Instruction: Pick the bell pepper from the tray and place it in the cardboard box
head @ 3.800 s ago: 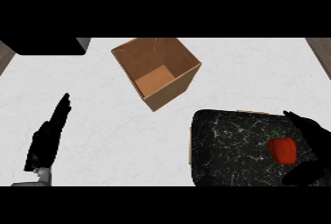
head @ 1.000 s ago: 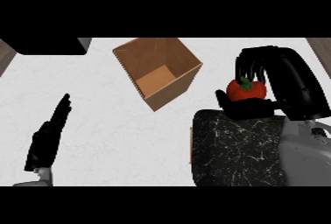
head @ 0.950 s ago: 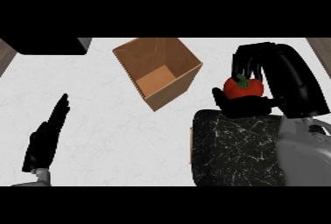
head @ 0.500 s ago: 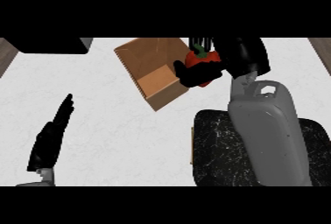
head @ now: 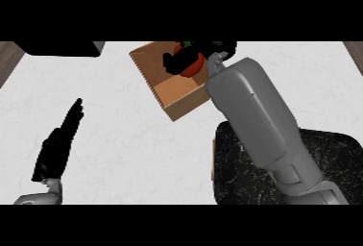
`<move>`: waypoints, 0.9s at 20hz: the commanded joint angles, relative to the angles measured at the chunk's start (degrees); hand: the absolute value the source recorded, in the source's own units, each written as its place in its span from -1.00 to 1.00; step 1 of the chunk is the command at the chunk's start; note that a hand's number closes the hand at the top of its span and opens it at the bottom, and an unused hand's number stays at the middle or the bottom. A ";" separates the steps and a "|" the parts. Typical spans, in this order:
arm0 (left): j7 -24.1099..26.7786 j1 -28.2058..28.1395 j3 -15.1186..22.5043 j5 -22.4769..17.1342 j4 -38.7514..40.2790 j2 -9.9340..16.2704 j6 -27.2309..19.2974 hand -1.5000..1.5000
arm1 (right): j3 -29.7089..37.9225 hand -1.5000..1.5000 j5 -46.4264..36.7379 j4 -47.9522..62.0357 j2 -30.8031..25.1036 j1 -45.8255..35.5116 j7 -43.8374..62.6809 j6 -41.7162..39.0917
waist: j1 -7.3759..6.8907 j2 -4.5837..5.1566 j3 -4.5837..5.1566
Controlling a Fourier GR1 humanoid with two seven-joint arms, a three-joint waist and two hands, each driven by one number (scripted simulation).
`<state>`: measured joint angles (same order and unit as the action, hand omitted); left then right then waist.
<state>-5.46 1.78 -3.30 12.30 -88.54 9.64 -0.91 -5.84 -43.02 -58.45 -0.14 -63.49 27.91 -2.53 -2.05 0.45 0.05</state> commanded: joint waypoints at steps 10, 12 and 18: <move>-0.19 0.29 0.54 -0.07 -1.32 0.41 1.63 0.00 | -2.15 -1.00 9.92 32.20 0.14 -7.94 -8.81 16.65 | -2.31 0.75 -0.01; -1.36 3.28 0.53 0.12 0.15 0.74 2.06 0.00 | -4.93 -1.00 13.89 32.31 0.14 -7.36 -9.54 20.00 | -2.71 0.75 0.00; -2.22 1.96 0.57 -0.07 -0.87 0.18 1.83 0.00 | 2.33 -1.00 20.65 29.23 0.14 -5.03 -16.94 31.59 | -1.75 0.57 -0.11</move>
<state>-5.86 3.10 -2.84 12.21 -88.63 9.62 0.59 -6.47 -26.42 -28.31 0.00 -70.12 15.05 21.45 -4.07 1.06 0.01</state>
